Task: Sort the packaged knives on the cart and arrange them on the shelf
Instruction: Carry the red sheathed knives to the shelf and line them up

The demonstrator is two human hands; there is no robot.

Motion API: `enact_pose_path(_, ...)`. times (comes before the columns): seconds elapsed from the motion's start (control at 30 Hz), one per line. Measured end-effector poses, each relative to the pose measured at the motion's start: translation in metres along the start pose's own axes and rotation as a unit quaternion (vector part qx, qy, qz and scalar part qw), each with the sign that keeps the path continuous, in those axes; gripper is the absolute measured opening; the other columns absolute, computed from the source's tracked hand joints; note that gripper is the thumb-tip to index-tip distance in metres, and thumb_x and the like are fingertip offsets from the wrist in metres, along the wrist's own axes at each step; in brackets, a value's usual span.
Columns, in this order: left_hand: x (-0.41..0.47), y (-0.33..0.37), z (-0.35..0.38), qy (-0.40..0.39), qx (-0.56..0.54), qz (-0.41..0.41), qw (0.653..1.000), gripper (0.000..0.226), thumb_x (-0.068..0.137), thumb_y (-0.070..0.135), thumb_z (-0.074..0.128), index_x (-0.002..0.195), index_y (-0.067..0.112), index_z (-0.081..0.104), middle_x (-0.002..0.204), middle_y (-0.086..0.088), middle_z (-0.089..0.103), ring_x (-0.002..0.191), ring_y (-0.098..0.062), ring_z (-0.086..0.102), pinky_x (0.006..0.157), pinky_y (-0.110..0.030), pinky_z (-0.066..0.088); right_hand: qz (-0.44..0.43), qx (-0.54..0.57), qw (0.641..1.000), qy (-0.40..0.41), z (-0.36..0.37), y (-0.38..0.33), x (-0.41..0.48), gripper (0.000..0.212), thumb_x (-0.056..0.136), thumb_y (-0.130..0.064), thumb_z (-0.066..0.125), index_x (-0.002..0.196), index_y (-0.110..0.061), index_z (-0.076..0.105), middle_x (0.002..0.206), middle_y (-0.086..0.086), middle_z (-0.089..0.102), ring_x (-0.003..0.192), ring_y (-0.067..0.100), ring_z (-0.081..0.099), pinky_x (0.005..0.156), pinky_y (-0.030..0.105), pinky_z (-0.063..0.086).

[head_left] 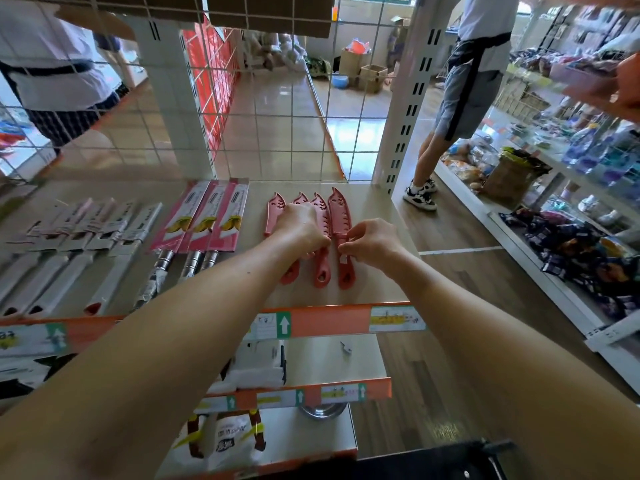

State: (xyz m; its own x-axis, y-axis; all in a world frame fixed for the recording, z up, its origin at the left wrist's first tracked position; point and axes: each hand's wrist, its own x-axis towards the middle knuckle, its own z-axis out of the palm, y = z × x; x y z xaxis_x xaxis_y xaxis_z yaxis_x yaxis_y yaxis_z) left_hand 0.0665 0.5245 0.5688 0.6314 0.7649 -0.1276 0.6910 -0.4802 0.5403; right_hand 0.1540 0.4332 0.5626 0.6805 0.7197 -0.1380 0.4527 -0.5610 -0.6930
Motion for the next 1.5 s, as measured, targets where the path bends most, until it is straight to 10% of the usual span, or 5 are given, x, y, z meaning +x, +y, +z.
enact_pose_path(0.63,-0.029,0.01,-0.007,0.043,0.096,0.002,0.994,0.036,0.087,0.04,0.058,0.112,0.013,0.061,0.112,-0.01,0.064,0.101,-0.025,0.061,0.07,-0.027,0.042,-0.009,0.004,1.0,-0.01,-0.02,0.003,-0.039,0.027,0.086,-0.023,0.067,0.108,-0.008,0.068,0.111,0.011,0.068,0.082,0.015,0.055,0.06,0.015,0.043)
enact_pose_path(0.8,-0.085,0.023,0.006,0.079,0.137,-0.013,0.987,0.042,0.089,0.042,0.054,0.117,0.011,0.06,0.116,-0.009,0.063,0.104,-0.025,0.06,0.076,-0.029,0.045,-0.045,-0.011,0.999,-0.016,-0.036,0.024,-0.08,0.032,0.086,-0.026,0.066,0.114,-0.012,0.066,0.118,0.004,0.065,0.089,0.012,0.055,0.079,0.021,0.045)
enact_pose_path(0.93,-0.141,0.031,0.034,0.095,0.139,-0.026,0.985,0.042,0.089,0.043,0.052,0.112,0.01,0.063,0.117,-0.012,0.064,0.107,-0.029,0.061,0.089,-0.035,0.049,-0.057,-0.059,0.993,-0.079,-0.048,0.057,-0.121,0.023,0.085,-0.022,0.065,0.106,-0.011,0.068,0.08,0.0,0.062,0.07,0.014,0.051,0.068,0.025,0.046)
enact_pose_path(1.17,-0.229,0.062,0.102,0.045,0.152,-0.041,0.987,0.035,0.088,0.042,0.054,0.099,0.013,0.067,0.115,-0.013,0.064,0.104,-0.032,0.061,0.081,-0.034,0.049,-0.084,-0.147,0.978,-0.122,-0.076,0.121,-0.209,0.034,0.091,-0.024,0.057,0.122,-0.011,0.062,0.117,0.011,0.064,0.106,0.026,0.06,0.096,0.036,0.05)
enact_pose_path(1.5,-0.29,0.08,0.221,-0.097,0.136,-0.014,0.986,0.039,0.087,0.049,0.054,0.101,0.015,0.064,0.106,-0.011,0.067,0.098,-0.03,0.064,0.085,-0.038,0.053,0.054,-0.122,0.978,-0.158,-0.073,0.236,-0.274,0.031,0.087,-0.025,0.061,0.112,-0.007,0.068,0.11,0.011,0.068,0.101,0.023,0.064,0.087,0.032,0.052)
